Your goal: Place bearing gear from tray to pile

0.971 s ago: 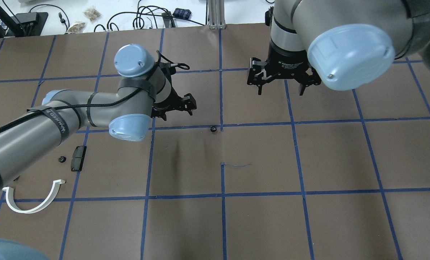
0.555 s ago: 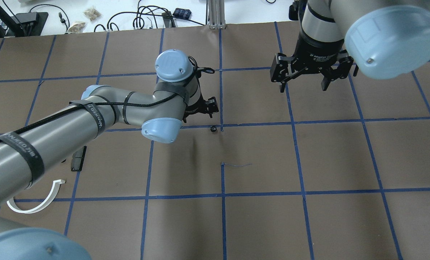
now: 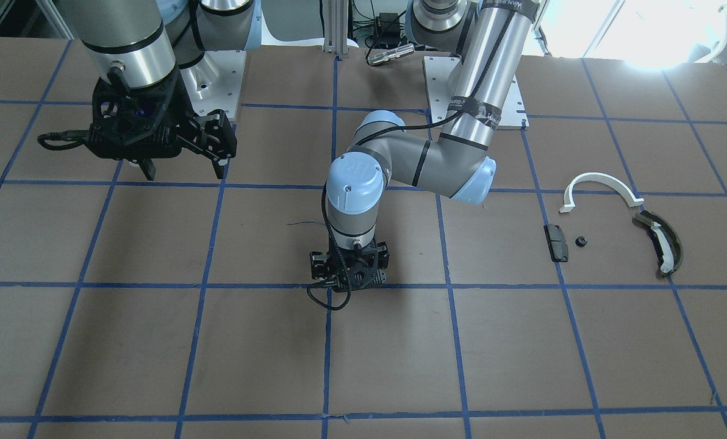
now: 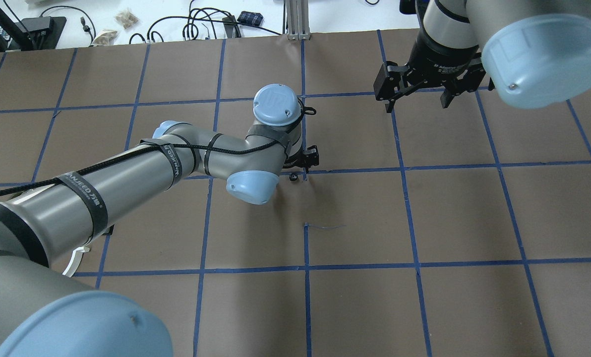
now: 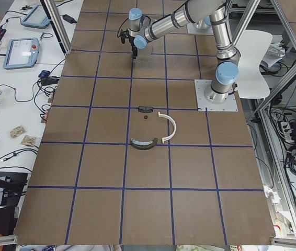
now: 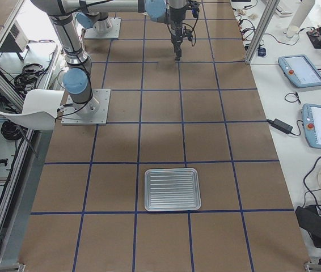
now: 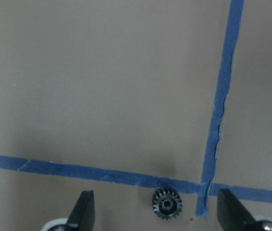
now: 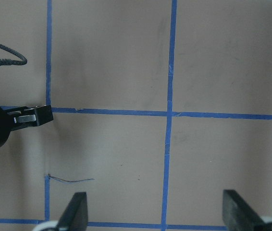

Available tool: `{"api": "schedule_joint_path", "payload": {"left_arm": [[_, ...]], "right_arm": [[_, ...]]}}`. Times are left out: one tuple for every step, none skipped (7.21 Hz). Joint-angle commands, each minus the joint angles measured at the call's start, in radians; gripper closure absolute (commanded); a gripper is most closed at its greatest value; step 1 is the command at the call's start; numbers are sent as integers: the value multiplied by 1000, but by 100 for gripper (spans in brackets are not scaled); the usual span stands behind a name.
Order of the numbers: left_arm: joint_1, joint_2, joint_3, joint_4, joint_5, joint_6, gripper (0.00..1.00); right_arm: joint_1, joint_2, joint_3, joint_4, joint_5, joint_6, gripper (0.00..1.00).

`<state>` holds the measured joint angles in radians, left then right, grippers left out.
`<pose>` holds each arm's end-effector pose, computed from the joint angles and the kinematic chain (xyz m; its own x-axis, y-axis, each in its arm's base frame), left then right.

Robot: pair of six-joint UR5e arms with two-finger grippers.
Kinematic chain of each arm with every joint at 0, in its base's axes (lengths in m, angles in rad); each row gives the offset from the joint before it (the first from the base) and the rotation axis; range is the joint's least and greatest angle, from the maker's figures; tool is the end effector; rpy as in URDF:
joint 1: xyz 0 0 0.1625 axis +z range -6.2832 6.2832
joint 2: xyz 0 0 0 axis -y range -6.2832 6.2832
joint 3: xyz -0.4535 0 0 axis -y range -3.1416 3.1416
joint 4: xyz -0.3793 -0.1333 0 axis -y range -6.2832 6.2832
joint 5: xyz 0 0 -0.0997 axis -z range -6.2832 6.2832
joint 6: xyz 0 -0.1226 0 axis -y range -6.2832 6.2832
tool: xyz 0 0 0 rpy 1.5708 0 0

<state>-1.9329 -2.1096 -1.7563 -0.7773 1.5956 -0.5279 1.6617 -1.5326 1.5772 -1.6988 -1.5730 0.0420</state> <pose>-0.3431 -0.5381 0.1850 -0.9861 -0.1654 0.0135 -0.1659 0.9835 -0.0722 0.1784 -0.4916 0.4849 -0.9988 -0.0488 -0.0013 -0.0486 0.9953 -0.0833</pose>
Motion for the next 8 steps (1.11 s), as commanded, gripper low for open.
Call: {"api": "schedule_joint_path", "payload": {"left_arm": [[-1, -13, 11, 1, 0, 2, 34], [-1, -16, 12, 1, 1, 2, 42], [-3, -18, 12, 3, 1, -3, 51], [-3, -16, 12, 3, 10, -7, 61], [-6, -15, 8, 3, 11, -6, 80], [-9, -9, -2, 0, 11, -6, 93], [-9, -7, 0, 0, 44, -6, 95], [-11, 23, 6, -14, 87, 11, 100]], "right_arm": [[-3, 0, 0, -12, 5, -2, 0], [-3, -1, 0, -12, 5, -2, 0], [-6, -1, -6, -13, 5, -2, 0], [-7, -3, -5, -13, 5, -2, 0], [-7, -4, -5, -13, 7, -2, 0], [-7, -3, -3, -13, 7, -2, 0], [-7, -4, -3, -12, 5, -2, 0], [-8, -4, -6, -12, 7, -4, 0]]}}
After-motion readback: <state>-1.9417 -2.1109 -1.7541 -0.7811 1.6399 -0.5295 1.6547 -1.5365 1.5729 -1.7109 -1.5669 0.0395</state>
